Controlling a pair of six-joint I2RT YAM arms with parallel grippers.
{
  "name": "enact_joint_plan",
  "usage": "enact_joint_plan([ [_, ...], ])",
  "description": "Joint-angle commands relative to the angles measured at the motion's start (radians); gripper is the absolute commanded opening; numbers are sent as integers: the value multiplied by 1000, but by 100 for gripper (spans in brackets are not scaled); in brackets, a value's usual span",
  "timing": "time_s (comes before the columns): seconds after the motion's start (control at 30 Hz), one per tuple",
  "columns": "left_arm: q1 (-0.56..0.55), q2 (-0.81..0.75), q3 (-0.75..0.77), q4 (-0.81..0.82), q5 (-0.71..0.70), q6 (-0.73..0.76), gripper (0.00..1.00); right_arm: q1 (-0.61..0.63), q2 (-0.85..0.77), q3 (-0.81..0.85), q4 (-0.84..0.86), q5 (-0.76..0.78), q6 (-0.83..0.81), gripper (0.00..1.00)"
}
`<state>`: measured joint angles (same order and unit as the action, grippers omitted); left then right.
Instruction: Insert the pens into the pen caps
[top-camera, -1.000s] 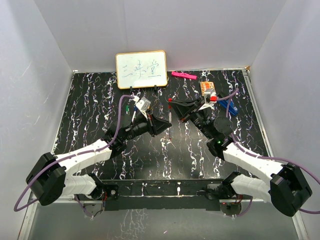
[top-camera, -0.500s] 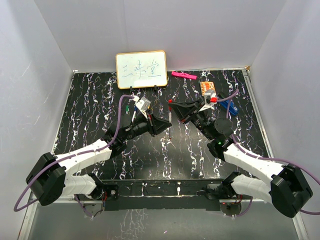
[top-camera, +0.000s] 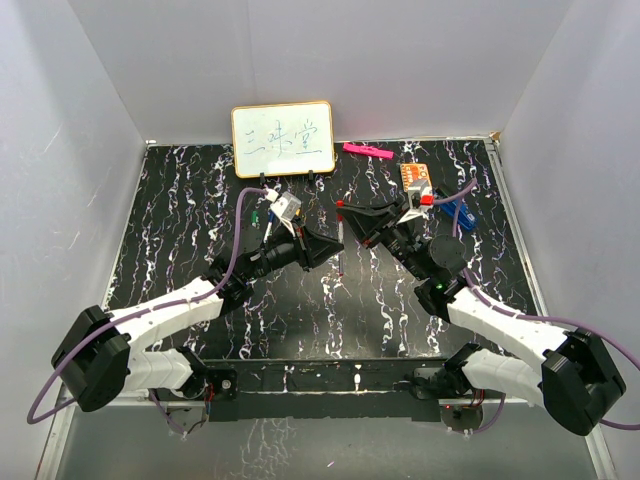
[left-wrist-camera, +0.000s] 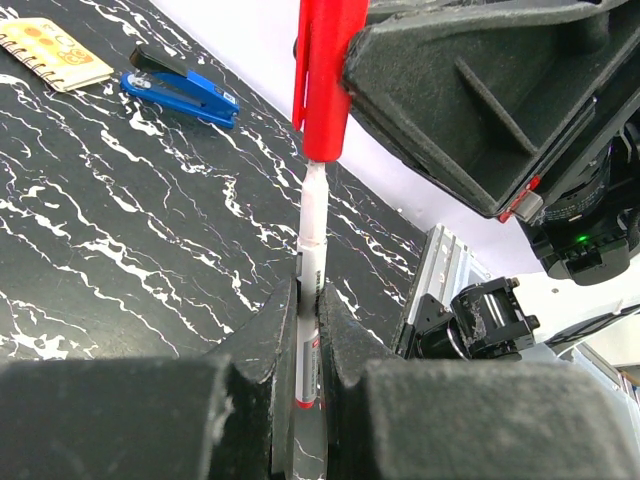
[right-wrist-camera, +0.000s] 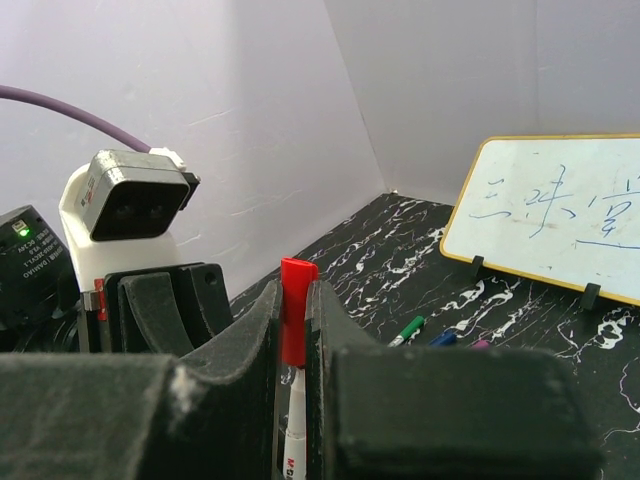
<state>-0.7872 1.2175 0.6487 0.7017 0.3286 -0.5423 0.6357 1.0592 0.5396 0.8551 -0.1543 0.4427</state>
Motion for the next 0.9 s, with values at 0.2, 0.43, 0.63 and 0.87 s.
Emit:
enact_joint_plan([
  [0.2, 17, -70, 33, 4, -23, 31, 0, 0, -20, -14, 0, -19, -18, 0],
  [0.43, 27, -79, 37, 8, -31, 35, 0, 1, -3, -10, -8, -49, -11, 0],
  [0.63, 39, -51, 61, 44, -28, 34, 0, 1, 18, 5, -37, -91, -2, 0],
  [0.87, 69, -45, 84, 102, -42, 31, 0, 2, 41, 14, -93, -113, 6, 0],
])
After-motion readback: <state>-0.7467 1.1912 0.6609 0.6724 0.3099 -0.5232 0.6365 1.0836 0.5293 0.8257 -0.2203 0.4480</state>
